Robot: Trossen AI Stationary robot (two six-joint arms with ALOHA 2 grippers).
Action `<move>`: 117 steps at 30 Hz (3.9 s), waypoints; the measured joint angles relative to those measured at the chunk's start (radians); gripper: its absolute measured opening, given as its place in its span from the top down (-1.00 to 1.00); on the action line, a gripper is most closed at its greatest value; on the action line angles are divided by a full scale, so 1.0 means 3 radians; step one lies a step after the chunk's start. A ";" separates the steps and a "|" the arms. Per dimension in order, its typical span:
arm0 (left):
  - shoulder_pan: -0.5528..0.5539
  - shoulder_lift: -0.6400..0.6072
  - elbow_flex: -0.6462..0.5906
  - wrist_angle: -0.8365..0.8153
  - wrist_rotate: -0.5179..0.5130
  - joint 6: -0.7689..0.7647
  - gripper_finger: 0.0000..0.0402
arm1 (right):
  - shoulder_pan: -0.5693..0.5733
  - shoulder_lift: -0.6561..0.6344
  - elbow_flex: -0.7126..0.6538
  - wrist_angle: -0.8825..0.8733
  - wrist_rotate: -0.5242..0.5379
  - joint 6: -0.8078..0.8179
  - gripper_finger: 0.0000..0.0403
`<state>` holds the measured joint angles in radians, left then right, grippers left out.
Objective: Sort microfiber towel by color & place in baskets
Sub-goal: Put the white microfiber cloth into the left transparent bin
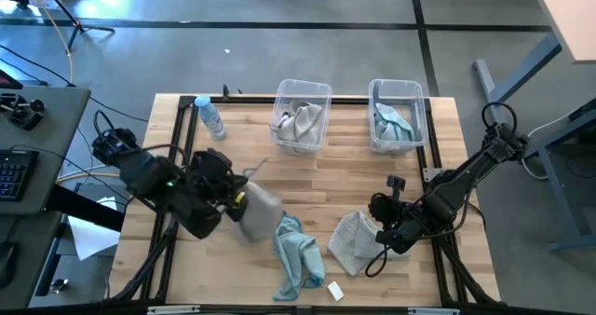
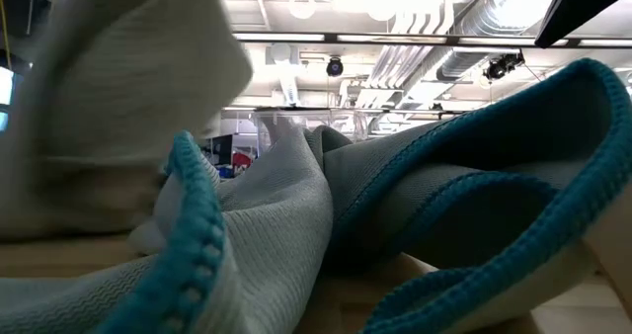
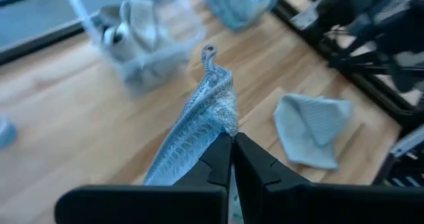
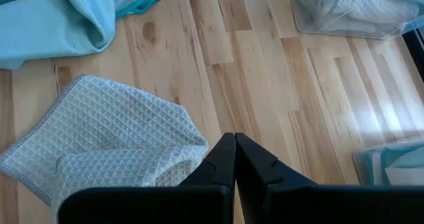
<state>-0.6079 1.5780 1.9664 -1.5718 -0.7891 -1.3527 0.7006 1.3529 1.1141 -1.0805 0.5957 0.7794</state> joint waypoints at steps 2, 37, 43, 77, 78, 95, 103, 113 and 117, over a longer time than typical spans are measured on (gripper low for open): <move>0.0000 0.0000 0.0155 0.0002 -0.0036 0.0198 1.00 | 0.0000 0.0000 0.0000 0.0001 0.0000 0.0017 1.00; 0.2410 -0.0035 0.1226 0.2411 0.0498 0.5314 1.00 | -0.0770 0.0001 0.0000 0.0206 0.0059 0.0627 1.00; 0.3040 0.0079 0.1227 0.2617 0.1176 0.5339 1.00 | -0.0787 0.0004 0.0000 0.0209 0.0170 0.0884 1.00; 0.3647 0.0205 0.1218 0.3791 0.2553 0.5388 1.00 | -0.0787 0.0006 0.0000 0.0220 0.0440 0.1157 1.00; 0.3647 0.0208 0.1202 0.3697 0.2569 0.5391 1.00 | -0.0787 0.0006 0.0000 0.0220 0.0446 0.1157 1.00; 0.3758 0.0231 0.0185 0.2211 0.2335 0.5353 1.00 | -0.0787 0.0006 0.0000 0.0217 0.0448 0.1306 1.00; 0.3711 0.0236 -0.0979 0.2443 0.2374 0.5295 1.00 | -0.0787 0.0006 0.0000 0.0217 0.0445 0.1306 1.00; 0.3610 0.0232 -0.1675 0.2952 0.2484 0.5229 1.00 | -0.0787 0.0006 0.0000 0.0217 0.0439 0.1305 1.00; 0.3572 0.0234 -0.1747 0.3325 0.3057 0.5437 1.00 | -0.0787 0.0006 0.0000 0.0217 0.0435 0.1314 1.00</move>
<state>0.4639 1.6482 1.4423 -0.5743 0.1280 0.2783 0.4644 1.3548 1.1141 -1.0153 0.7261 1.1734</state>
